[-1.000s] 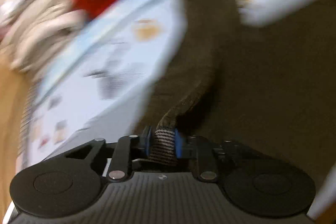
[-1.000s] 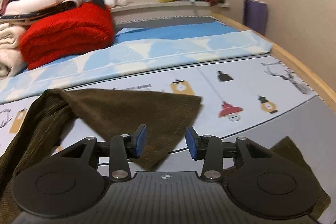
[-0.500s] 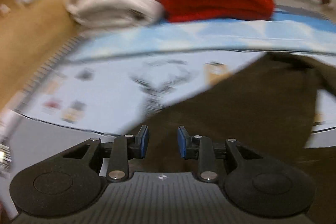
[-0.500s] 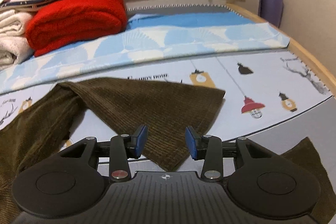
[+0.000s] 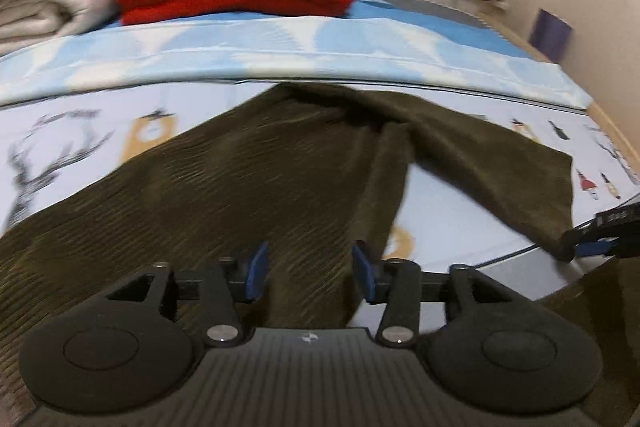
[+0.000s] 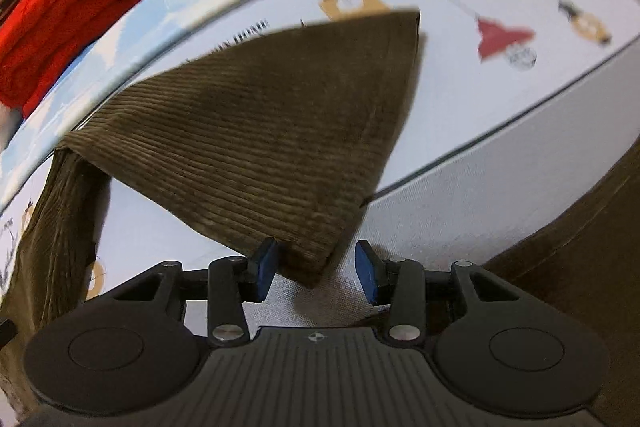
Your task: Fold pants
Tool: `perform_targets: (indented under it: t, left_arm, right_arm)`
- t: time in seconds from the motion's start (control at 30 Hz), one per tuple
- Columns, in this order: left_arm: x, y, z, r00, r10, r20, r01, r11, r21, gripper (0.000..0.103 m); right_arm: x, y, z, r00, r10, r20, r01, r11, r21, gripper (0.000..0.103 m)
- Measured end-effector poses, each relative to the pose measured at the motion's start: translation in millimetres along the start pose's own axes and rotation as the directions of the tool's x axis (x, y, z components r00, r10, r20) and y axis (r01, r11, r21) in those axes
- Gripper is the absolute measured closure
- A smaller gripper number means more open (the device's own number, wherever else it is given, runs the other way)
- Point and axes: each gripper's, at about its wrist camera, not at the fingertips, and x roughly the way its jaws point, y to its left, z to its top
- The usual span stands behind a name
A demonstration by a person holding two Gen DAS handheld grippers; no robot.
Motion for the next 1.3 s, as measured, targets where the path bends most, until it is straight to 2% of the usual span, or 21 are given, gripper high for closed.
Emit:
perform_targets:
  t: [0.07, 0.2, 0.23, 0.27, 0.3, 0.33, 0.4, 0.53, 0.63, 0.73, 0.77, 0.87, 0.9, 0.93, 0.97, 1.03, 1.07, 1.1, 1.17, 1.23, 1.3]
  left_arm:
    - [15.3, -12.5, 4.8, 1.0, -0.021, 0.007, 0.021, 1.0, 0.009, 0.045]
    - [49.6, -27.4, 12.8, 0.999, -0.044, -0.019, 0.044, 0.999, 0.007, 0.047]
    - [58.0, -29.8, 14.1, 0.999, -0.047, -0.023, 0.047, 0.999, 0.005, 0.048]
    - [64.9, -30.7, 14.9, 0.999, -0.044, -0.028, 0.045, 0.999, 0.009, 0.06]
    - [71.1, -32.3, 14.5, 0.998, -0.031, -0.046, 0.032, 0.999, 0.028, 0.081]
    - [78.3, -34.5, 13.9, 0.997, -0.014, -0.074, 0.019, 0.998, 0.057, 0.091]
    - [81.6, -33.9, 11.4, 0.996, -0.011, -0.09, 0.02, 0.994, 0.103, 0.096]
    - [61.0, -31.5, 12.9, 0.998, -0.061, -0.031, 0.066, 0.976, 0.21, 0.097]
    - [32.7, -32.0, 15.9, 0.985, -0.174, 0.016, 0.159, 0.929, 0.335, 0.097]
    - [10.0, -27.3, 11.2, 0.956, -0.293, -0.001, 0.264, 0.863, 0.432, 0.097]
    - [4.6, -25.0, 8.6, 0.938, -0.345, -0.031, 0.322, 0.836, 0.445, 0.097]
    - [-10.0, -26.5, -5.7, 0.86, -0.478, -0.178, 0.5, 0.721, 0.48, 0.097]
    - [-11.1, -28.5, -11.4, 0.846, -0.483, -0.226, 0.528, 0.696, 0.487, 0.095]
    - [-10.3, -29.0, -14.8, 0.839, -0.478, -0.259, 0.541, 0.688, 0.484, 0.095]
    - [-9.4, -27.6, -16.3, 0.831, -0.48, -0.281, 0.555, 0.688, 0.468, 0.093]
    - [-12.1, -19.5, -14.9, 0.812, -0.511, -0.282, 0.583, 0.69, 0.429, 0.083]
    - [-14.8, -14.6, -12.2, 0.818, -0.514, -0.26, 0.575, 0.705, 0.416, 0.075]
    - [-16.8, -8.5, -8.2, 0.83, -0.506, -0.232, 0.556, 0.727, 0.402, 0.069]
    - [-20.6, 6.9, -1.2, 0.854, -0.49, -0.175, 0.519, 0.776, 0.36, 0.067]
    - [-23.5, 21.3, 6.6, 0.903, -0.415, -0.108, 0.427, 0.843, 0.327, 0.061]
    - [-20.1, 36.8, 12.0, 0.947, -0.312, -0.069, 0.319, 0.906, 0.28, 0.06]
  right_arm:
    - [5.4, 0.8, -1.0, 1.0, 0.001, -0.006, -0.001, 1.0, -0.018, 0.06]
    - [-2.1, 9.6, 1.6, 0.999, -0.005, 0.051, 0.007, 0.999, -0.05, 0.095]
    - [-6.9, 9.2, 5.0, 0.997, 0.001, 0.073, 0.002, 0.999, -0.043, 0.095]
    - [-14.7, 9.1, 9.1, 0.994, 0.016, 0.106, -0.013, 1.0, -0.029, 0.096]
    - [-25.2, 9.2, 14.2, 0.989, 0.03, 0.145, -0.029, 1.0, -0.013, 0.097]
    - [-38.7, 7.5, 20.9, 0.982, 0.049, 0.185, -0.051, 0.999, 0.007, 0.098]
    - [-71.3, 4.5, 37.2, 0.954, 0.094, 0.285, -0.111, 0.993, 0.045, 0.098]
    - [-139.6, 4.2, 82.8, 0.856, 0.131, 0.501, -0.174, 0.984, 0.039, 0.098]
    - [-171.6, 11.3, 125.5, 0.814, 0.102, 0.572, -0.17, 0.983, 0.067, 0.098]
    - [-182.0, 15.0, 164.3, 0.796, -0.005, 0.606, -0.103, 0.984, 0.144, 0.098]
    - [-178.2, 11.2, 174.9, 0.794, -0.045, 0.606, -0.091, 0.977, 0.192, 0.098]
    - [-154.0, -3.8, 193.7, 0.808, -0.136, 0.573, -0.024, 0.965, 0.262, 0.093]
    - [-145.4, -10.9, 192.5, 0.815, -0.157, 0.558, -0.004, 0.961, 0.276, 0.093]
    - [-139.9, -17.1, 187.6, 0.825, -0.166, 0.54, 0.005, 0.958, 0.286, 0.093]
    - [-135.2, -24.5, 177.3, 0.831, -0.174, 0.528, 0.008, 0.953, 0.301, 0.09]
    - [-125.4, -40.2, 148.3, 0.837, -0.185, 0.515, 0.013, 0.947, 0.32, 0.071]
    - [-116.9, -46.1, 131.9, 0.842, -0.199, 0.501, 0.034, 0.947, 0.318, 0.059]
    - [-110.0, -52.7, 116.1, 0.848, -0.219, 0.483, 0.063, 0.946, 0.319, 0.058]
    - [-89.1, -69.1, 86.5, 0.866, -0.26, 0.428, 0.108, 0.932, 0.346, 0.058]
    - [-64.4, -92.1, 59.9, 0.903, -0.289, 0.317, 0.148, 0.904, 0.402, 0.058]
    - [-47.6, -111.4, 48.7, 0.938, -0.297, 0.18, 0.168, 0.842, 0.513, 0.059]
